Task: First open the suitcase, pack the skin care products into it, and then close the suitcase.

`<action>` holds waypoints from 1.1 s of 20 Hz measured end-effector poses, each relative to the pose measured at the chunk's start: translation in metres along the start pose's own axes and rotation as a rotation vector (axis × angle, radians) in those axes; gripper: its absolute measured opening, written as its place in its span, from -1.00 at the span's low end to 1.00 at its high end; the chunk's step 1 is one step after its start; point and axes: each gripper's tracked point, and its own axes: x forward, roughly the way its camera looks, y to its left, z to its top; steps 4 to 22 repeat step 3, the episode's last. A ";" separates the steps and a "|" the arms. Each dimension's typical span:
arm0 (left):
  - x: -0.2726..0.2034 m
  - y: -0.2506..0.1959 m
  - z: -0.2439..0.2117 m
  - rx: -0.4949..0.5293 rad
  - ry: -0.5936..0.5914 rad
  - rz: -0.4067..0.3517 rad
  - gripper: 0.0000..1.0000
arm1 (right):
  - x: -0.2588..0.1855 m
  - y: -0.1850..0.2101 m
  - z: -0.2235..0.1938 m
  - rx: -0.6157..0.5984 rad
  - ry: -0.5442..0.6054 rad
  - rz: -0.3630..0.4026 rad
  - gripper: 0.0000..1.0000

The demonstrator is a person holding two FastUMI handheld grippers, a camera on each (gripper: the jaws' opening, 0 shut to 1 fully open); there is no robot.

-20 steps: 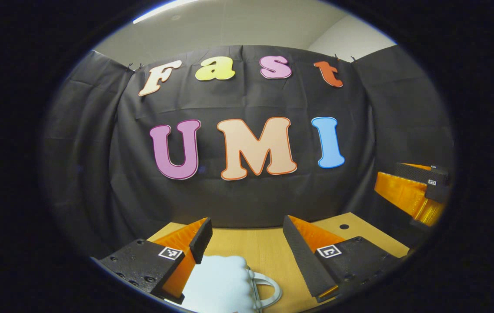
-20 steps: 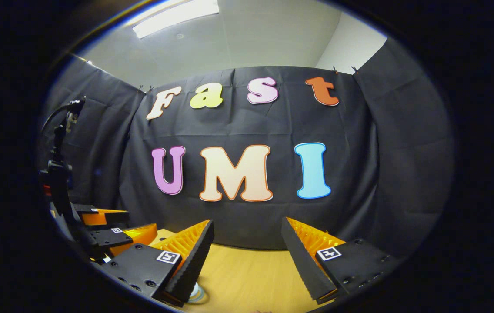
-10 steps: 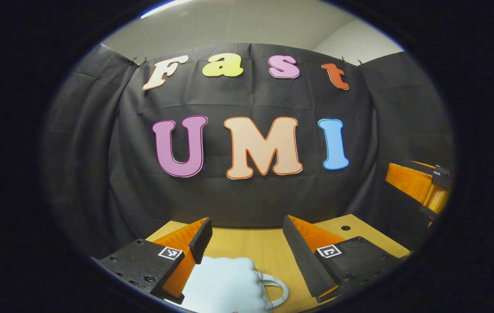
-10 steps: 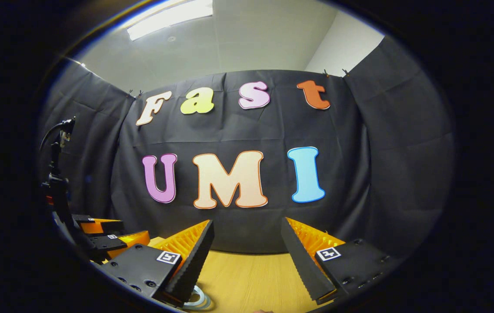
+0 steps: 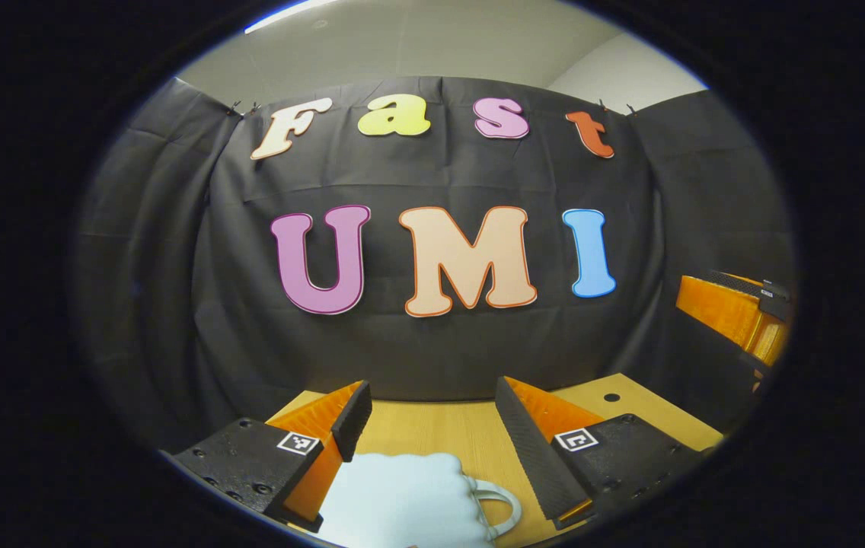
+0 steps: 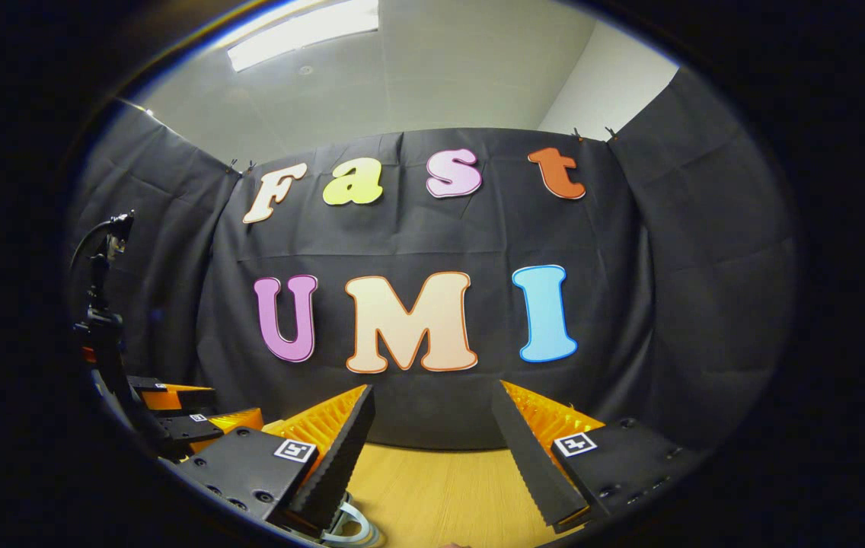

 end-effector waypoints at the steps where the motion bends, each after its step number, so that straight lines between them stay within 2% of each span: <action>1: -0.002 0.001 0.001 0.001 -0.005 -0.001 0.92 | -0.001 0.001 0.001 -0.001 -0.005 0.000 0.94; 22: -0.001 0.002 0.000 0.000 -0.007 -0.005 0.92 | -0.003 0.003 0.000 -0.008 -0.007 -0.004 0.94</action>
